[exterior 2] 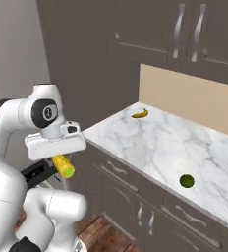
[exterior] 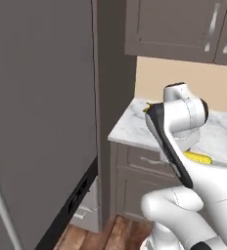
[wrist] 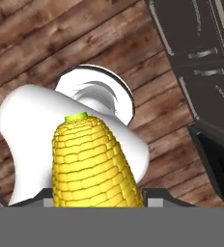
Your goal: Place the corn and lime inside the fridge drawer. Close the drawer after placing the vegetables.
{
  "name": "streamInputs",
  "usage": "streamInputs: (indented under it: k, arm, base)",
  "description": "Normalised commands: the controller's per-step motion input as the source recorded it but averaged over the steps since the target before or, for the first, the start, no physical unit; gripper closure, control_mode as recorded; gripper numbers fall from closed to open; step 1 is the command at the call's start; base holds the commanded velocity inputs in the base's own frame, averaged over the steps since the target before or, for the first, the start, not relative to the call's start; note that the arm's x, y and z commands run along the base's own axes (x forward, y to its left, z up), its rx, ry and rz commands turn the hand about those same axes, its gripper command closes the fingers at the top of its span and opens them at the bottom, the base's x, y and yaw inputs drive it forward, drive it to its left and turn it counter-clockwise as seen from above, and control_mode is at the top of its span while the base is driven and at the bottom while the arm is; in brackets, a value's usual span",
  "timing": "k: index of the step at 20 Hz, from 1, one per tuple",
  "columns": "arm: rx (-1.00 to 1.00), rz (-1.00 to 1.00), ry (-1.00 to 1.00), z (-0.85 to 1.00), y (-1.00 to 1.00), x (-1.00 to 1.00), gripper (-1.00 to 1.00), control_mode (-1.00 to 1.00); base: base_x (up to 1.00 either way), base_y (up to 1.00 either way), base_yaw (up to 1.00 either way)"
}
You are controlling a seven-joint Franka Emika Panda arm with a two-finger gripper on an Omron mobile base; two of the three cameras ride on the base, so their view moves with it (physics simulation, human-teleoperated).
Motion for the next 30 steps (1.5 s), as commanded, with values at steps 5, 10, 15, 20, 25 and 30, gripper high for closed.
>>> streamInputs:
  k: [5,10,15,20,25,30]
  arm:
    - [0.00,0.00,0.00,0.00,0.00,0.00,1.00,1.00]
    - [0.00,0.00,0.00,0.00,0.00,0.00,1.00,1.00]
    - [0.00,0.00,0.00,0.00,0.00,0.00,1.00,1.00]
    - [0.00,0.00,0.00,0.00,0.00,0.00,1.00,1.00]
    - [0.00,0.00,0.00,0.00,0.00,0.00,1.00,1.00]
    - [0.00,0.00,0.00,0.00,0.00,0.00,1.00,1.00]
  base:
    - [-0.60,0.19,0.70]
    - [-0.57,0.38,0.65]
    - [-0.19,0.83,0.49]
    - [-0.03,1.00,0.38]
    - [0.01,1.00,0.29]
    - [0.82,0.88,0.01]
